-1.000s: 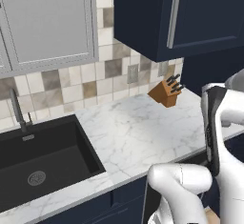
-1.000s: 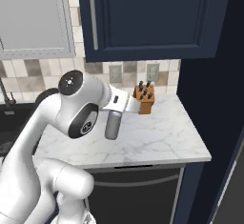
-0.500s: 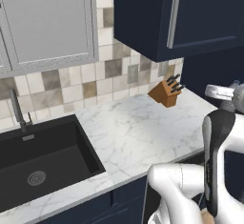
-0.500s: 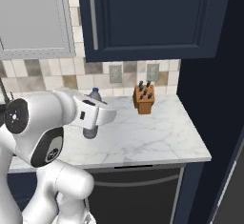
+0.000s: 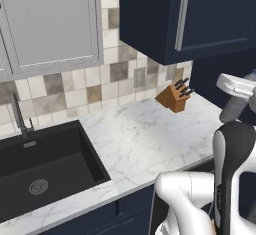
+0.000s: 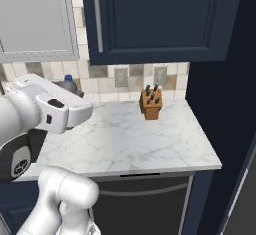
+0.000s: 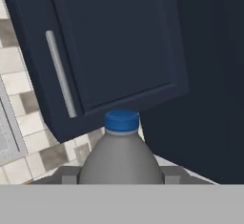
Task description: Take the bottled waters from the counter and place them in the freezer to freeze. Close the freezer door after placing the bottles.
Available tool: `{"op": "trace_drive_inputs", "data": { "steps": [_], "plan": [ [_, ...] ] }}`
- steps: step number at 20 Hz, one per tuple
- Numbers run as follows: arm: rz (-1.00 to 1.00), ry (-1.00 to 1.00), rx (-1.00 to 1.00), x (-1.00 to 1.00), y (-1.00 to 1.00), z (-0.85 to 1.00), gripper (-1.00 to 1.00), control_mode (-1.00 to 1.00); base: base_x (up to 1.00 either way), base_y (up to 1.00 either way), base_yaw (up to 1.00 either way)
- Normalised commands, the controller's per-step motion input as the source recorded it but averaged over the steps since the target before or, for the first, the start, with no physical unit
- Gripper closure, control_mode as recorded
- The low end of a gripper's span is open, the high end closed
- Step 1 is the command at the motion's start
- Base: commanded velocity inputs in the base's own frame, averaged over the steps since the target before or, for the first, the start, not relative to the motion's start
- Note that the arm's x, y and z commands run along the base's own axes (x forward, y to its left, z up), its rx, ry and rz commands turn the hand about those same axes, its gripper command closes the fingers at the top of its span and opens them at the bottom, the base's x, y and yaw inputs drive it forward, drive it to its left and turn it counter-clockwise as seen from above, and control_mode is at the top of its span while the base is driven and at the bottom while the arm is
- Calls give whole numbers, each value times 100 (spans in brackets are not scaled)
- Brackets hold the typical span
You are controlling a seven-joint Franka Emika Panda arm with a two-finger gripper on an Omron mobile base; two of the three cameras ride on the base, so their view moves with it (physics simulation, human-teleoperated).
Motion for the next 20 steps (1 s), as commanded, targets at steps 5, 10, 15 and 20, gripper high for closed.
{"op": "trace_drive_inputs", "data": {
  "steps": [5,10,15,20],
  "plan": [
    [0,-10,0,-60,21,-1,100,-100,0,0,0],
    [0,0,-5,-32,28,-7,100,-100,0,0,0],
    [0,0,-1,-2,6,0,100,-100,0,0,0],
    [0,0,0,0,3,0,100,-100,0,0,0]
  ]
}}
